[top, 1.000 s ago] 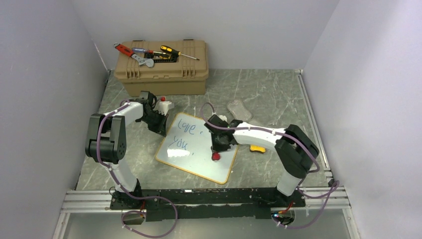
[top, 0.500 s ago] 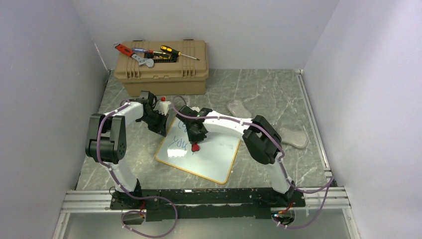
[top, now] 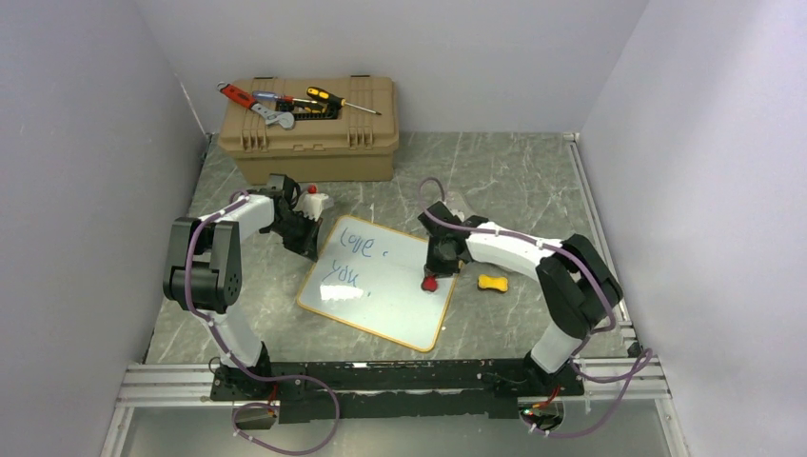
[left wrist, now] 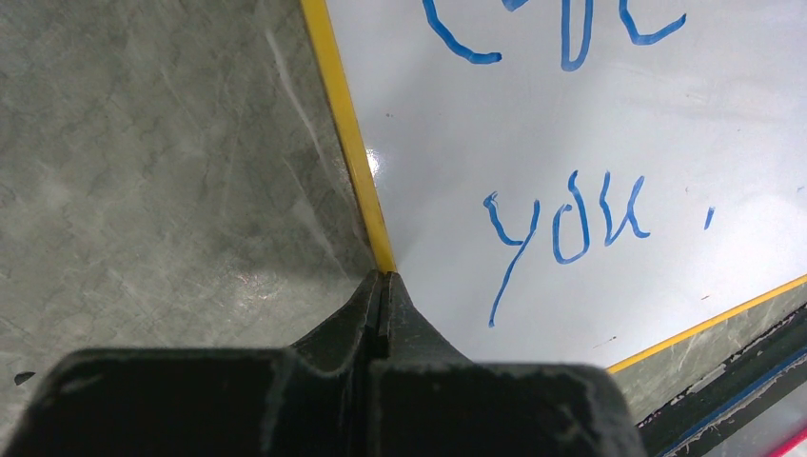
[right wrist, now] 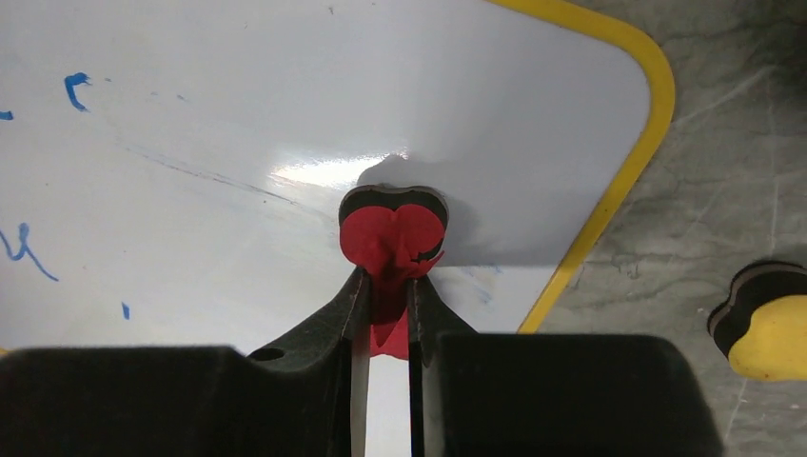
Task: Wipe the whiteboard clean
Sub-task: Erase the whiteboard at the center of the board.
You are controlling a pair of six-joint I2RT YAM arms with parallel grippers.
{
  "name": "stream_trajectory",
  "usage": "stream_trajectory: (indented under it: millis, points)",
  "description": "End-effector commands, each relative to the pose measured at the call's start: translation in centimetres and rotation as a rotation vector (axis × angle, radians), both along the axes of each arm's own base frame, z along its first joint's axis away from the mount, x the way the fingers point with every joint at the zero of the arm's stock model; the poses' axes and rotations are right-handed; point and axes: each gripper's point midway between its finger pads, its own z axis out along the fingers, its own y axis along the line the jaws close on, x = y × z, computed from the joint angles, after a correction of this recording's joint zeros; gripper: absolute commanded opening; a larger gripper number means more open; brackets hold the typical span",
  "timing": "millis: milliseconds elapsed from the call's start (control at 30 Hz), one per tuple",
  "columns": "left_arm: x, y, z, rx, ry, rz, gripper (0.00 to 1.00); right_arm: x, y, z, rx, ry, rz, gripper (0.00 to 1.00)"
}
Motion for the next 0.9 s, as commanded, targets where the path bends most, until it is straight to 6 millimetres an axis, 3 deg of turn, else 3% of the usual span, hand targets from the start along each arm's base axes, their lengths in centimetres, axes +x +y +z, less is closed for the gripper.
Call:
stream_trajectory:
  millis: [0, 100, 300, 367, 433, 500, 733, 867]
  points:
    - [-1.4, 0.4, -1.0, 0.033, 0.051, -0.029, 0.00, -4.1, -5.9, -3.4, -0.307, 0.175, 0.010, 0.00]
    - [-1.4, 0.3, -1.0, 0.032, 0.054, -0.029, 0.00, -1.7, -1.7, -3.1, -0.281, 0.145, 0.055, 0.00]
    - [-1.7, 0.5, -0.9, 0.042, 0.056, -0.025, 0.00, 4.2, 8.7, -2.1, -0.251, 0.079, 0.140, 0.00]
    - [-1.7, 0.5, -0.8, 0.041, 0.054, -0.024, 0.00, 5.0, 9.6, -2.0, -0.265, 0.079, 0.132, 0.00]
    - [-1.7, 0.5, -0.8, 0.039, 0.051, -0.024, 0.00, 4.9, 8.8, -1.9, -0.293, 0.081, 0.123, 0.00]
    - [-1.7, 0.5, -0.7, 0.039, 0.050, -0.024, 0.00, 3.9, 6.7, -2.0, -0.326, 0.092, 0.103, 0.00]
    - [-1.6, 0.4, -0.8, 0.033, 0.051, -0.031, 0.00, -2.4, -4.6, -2.0, -0.387, 0.154, 0.003, 0.00]
    - [-1.5, 0.4, -1.0, 0.031, 0.050, -0.030, 0.00, -4.0, -6.9, -2.0, -0.361, 0.158, -0.020, 0.00]
